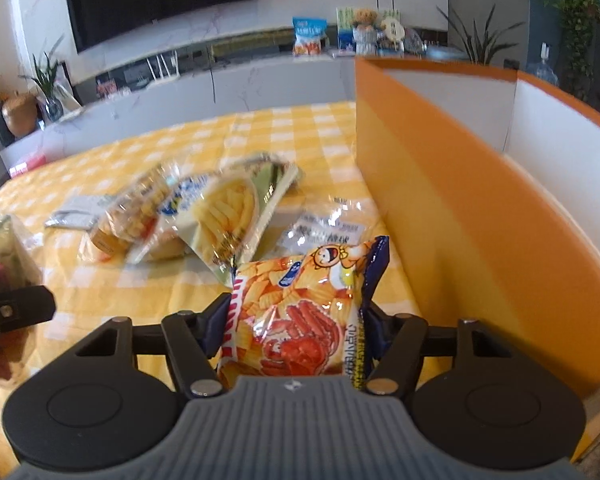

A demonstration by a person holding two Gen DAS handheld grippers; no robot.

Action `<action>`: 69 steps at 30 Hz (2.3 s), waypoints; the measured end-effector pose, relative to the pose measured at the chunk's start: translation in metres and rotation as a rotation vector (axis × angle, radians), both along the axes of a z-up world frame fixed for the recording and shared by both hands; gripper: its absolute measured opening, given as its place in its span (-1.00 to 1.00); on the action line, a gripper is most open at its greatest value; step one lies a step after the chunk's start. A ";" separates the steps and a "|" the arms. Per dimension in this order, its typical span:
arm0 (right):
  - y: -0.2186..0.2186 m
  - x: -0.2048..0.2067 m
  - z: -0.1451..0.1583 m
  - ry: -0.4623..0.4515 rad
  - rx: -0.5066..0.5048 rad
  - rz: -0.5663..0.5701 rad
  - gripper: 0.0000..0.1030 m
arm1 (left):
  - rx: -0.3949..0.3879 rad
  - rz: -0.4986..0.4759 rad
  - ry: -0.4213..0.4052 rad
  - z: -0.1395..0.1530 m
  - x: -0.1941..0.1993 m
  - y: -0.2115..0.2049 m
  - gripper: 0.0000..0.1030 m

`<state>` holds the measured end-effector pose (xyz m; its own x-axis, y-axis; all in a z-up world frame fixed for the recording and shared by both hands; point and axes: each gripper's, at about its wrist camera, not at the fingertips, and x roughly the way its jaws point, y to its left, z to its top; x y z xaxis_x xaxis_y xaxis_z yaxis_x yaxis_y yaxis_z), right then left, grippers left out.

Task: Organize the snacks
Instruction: 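Lift both held bags and carry them over the orange box, then open the right tool to drop the puffed-snack bag into the box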

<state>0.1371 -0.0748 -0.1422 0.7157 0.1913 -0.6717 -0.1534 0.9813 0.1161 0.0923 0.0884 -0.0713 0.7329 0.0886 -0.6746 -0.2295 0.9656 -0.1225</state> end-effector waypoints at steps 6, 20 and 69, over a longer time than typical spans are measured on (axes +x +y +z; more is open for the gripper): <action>0.007 -0.022 0.016 -0.102 -0.036 0.055 0.25 | -0.042 -0.013 -0.040 0.004 -0.005 0.010 0.32; 0.010 -0.037 0.041 -0.198 -0.001 0.142 0.25 | -0.145 -0.081 -0.144 0.034 -0.015 0.016 0.32; -0.224 -0.006 0.080 -0.090 0.300 -0.415 0.26 | -0.279 -0.431 -0.184 0.054 0.056 -0.129 0.32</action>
